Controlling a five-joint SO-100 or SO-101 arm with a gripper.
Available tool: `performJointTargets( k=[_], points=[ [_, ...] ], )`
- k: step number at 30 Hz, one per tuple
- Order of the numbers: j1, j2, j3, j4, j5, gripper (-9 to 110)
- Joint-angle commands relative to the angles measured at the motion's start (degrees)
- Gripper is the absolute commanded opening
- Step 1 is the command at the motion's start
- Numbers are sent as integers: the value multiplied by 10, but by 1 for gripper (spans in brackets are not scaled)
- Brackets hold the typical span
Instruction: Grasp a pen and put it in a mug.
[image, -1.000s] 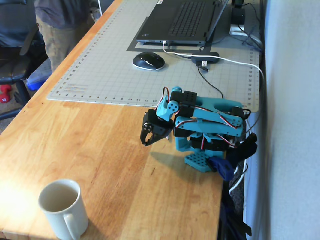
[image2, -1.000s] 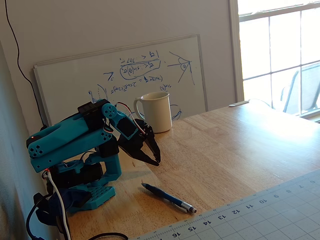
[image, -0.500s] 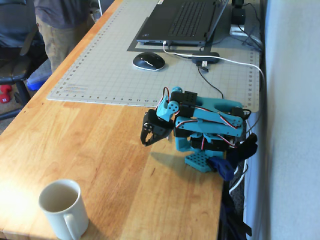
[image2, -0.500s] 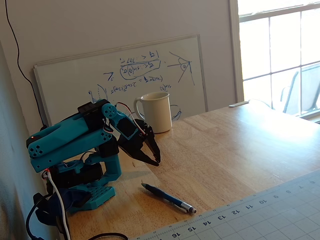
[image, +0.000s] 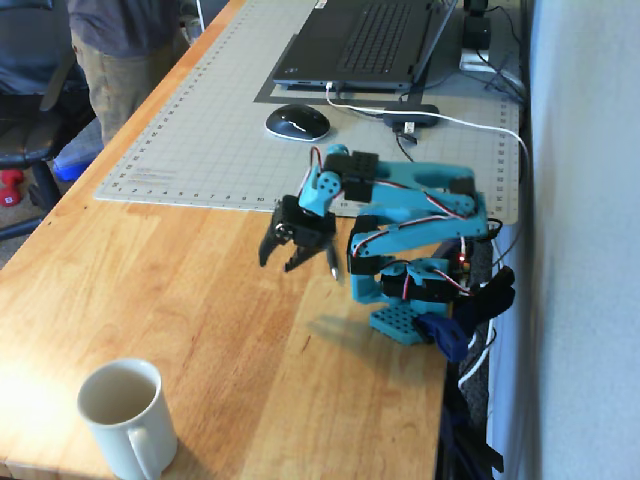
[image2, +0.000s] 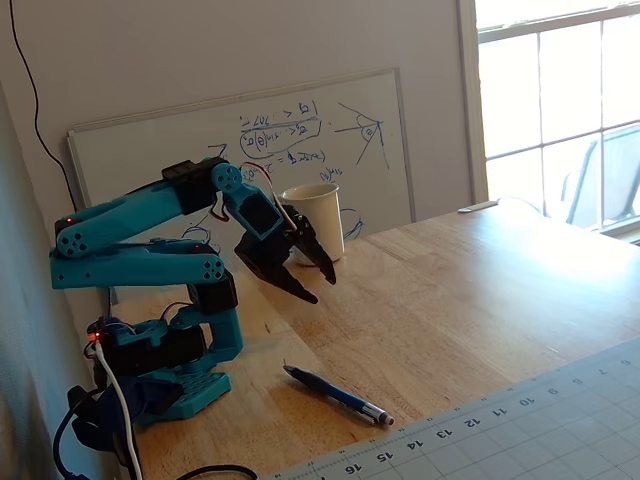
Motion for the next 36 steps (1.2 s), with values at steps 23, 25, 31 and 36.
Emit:
performJointTargets(
  k=[23,25,31,36],
  points=[
    [193,-208,-352,4,-564,16],
    [205,-210,-349,4,-606,16],
    [274,-212,-331,4,-713,16],
    [339,-203,-263,-2,-754,16]
  ],
)
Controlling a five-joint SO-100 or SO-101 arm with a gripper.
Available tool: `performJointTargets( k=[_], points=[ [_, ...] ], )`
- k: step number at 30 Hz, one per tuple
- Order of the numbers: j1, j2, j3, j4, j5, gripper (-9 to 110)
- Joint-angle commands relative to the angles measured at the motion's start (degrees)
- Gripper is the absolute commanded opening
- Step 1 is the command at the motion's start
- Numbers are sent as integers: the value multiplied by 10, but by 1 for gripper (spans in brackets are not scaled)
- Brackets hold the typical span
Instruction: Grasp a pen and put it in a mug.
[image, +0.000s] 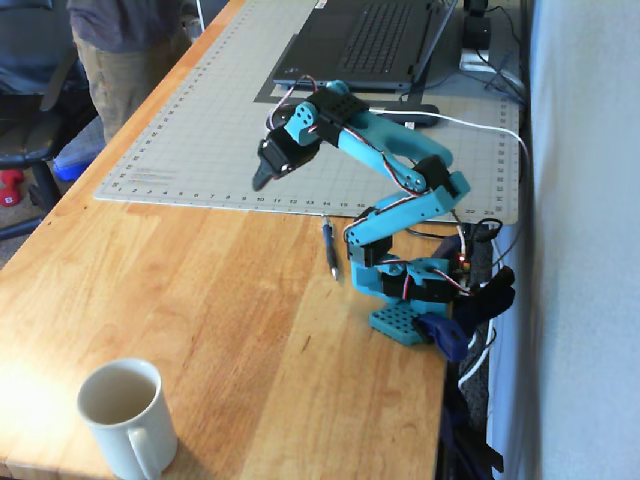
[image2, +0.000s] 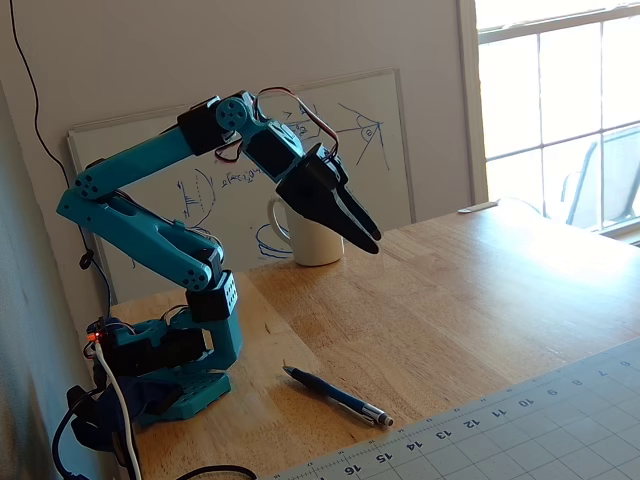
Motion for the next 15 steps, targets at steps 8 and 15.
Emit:
performJointTargets(
  k=[8,15],
  points=[
    [126,10,78,-4,-18,16],
    [177,6,87,-5,-18,17]
  ],
)
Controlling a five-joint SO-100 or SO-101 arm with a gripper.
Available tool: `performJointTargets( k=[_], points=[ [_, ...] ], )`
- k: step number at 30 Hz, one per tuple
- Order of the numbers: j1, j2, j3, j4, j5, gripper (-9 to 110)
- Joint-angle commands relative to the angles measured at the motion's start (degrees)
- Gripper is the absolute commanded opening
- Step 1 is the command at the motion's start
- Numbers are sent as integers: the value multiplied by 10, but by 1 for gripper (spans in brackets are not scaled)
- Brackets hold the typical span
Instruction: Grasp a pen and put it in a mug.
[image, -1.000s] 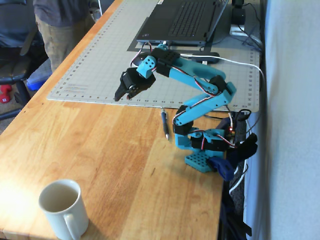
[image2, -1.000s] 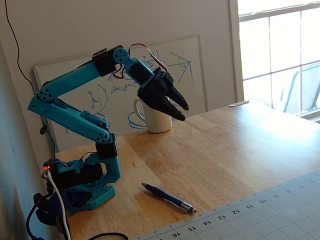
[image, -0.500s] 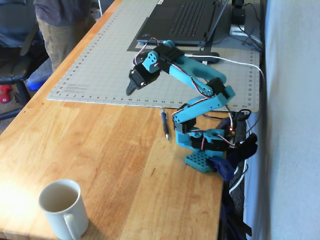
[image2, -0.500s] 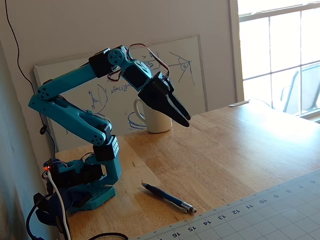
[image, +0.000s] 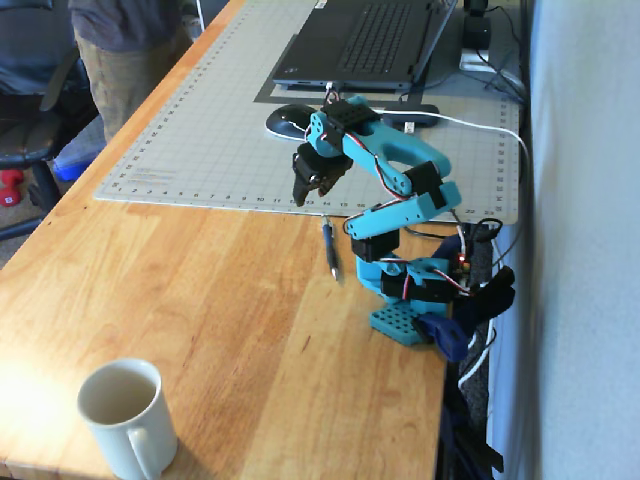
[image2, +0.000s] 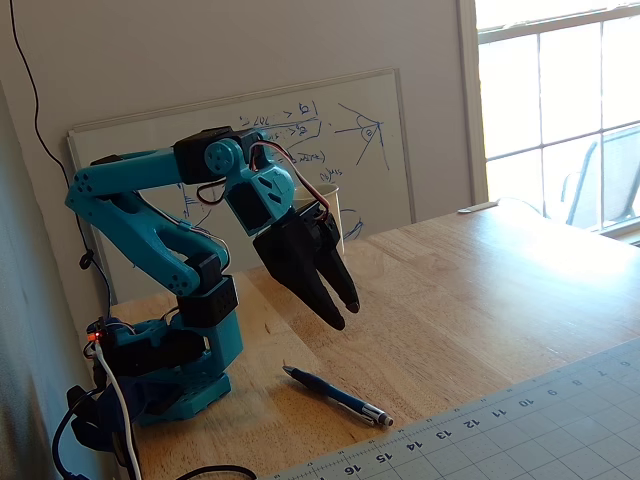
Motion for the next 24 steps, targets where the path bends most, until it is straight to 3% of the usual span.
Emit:
performJointTargets(
  k=[1,24],
  points=[
    [24,6,-9,-5,-6,17],
    [36,1,80,-6,156,17]
  ],
)
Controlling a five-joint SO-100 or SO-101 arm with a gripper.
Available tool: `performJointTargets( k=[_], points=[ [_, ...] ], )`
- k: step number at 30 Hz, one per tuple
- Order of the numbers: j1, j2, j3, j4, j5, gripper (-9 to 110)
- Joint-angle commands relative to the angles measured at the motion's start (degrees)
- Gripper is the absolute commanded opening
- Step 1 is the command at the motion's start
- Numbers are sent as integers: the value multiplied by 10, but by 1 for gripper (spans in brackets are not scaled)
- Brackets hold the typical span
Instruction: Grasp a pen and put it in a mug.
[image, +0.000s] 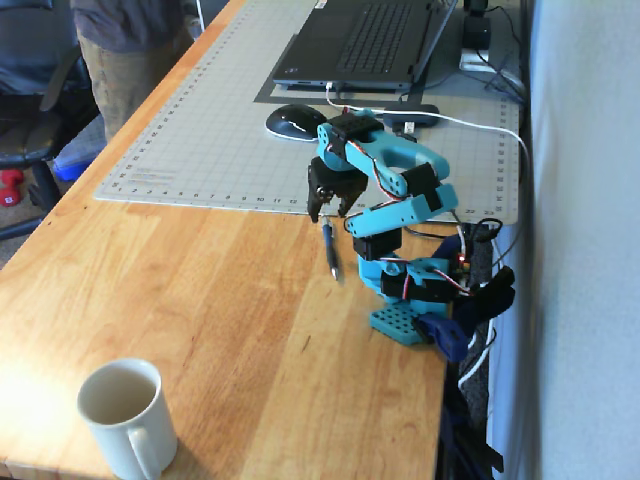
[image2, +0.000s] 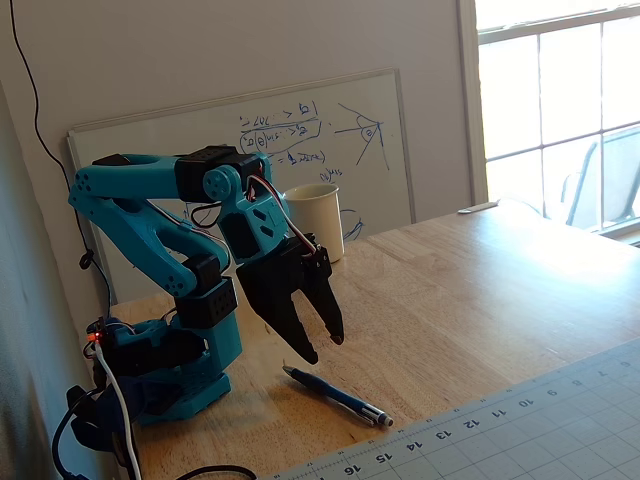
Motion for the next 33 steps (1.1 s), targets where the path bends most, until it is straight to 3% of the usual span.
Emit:
performJointTargets(
  k=[1,15,33],
  points=[
    [-1,1,0,-6,18,17],
    [-1,0,83,-17,20,17],
    [-33,1,230,-296,18,17]
  ],
)
